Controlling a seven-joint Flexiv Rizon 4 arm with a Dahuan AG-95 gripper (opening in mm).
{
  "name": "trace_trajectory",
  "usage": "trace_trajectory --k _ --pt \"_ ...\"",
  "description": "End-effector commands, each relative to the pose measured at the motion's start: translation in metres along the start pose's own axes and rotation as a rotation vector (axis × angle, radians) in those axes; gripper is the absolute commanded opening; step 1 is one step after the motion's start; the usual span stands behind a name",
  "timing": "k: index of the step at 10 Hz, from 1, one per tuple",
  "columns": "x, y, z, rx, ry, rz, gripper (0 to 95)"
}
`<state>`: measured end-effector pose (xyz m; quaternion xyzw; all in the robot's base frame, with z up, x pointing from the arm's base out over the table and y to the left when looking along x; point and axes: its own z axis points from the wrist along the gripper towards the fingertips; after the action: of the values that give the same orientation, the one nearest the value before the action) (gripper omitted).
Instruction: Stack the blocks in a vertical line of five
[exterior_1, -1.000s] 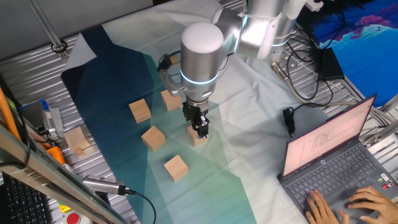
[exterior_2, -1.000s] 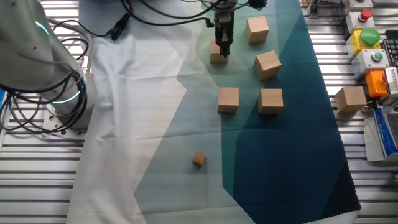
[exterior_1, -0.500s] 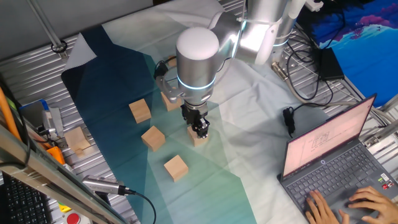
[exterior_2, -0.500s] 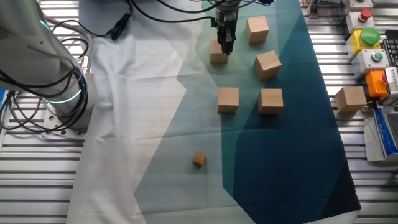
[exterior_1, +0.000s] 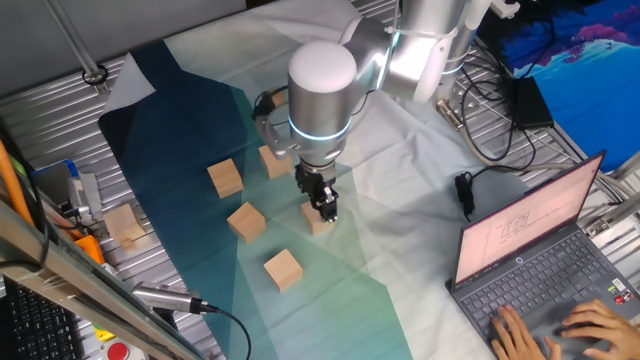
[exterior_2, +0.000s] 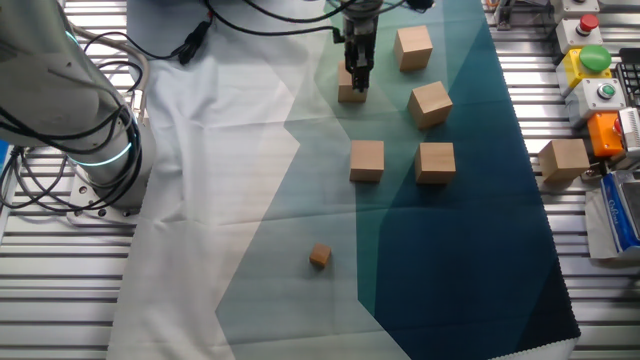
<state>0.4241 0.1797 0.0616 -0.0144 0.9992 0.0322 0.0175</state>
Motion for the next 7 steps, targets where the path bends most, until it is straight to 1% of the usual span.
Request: trace_trajectory --k 1,2,4,5,6,7 --pt "0.002 -0.001 0.017 -0.003 -0.006 0.024 95.0" --pt "0.002 -0.002 0.022 -0.002 -0.005 0.026 76.0" --pt "0.002 0.000 0.032 -0.001 -0.006 0.035 76.0" --pt "0.001 0.001 0.032 0.000 -0.004 0.035 57.0" --pt "0.001 0.001 0.031 0.003 -0.004 0.035 57.0" --pt "-0.001 0.001 0.031 0.004 -0.005 0.035 38.0"
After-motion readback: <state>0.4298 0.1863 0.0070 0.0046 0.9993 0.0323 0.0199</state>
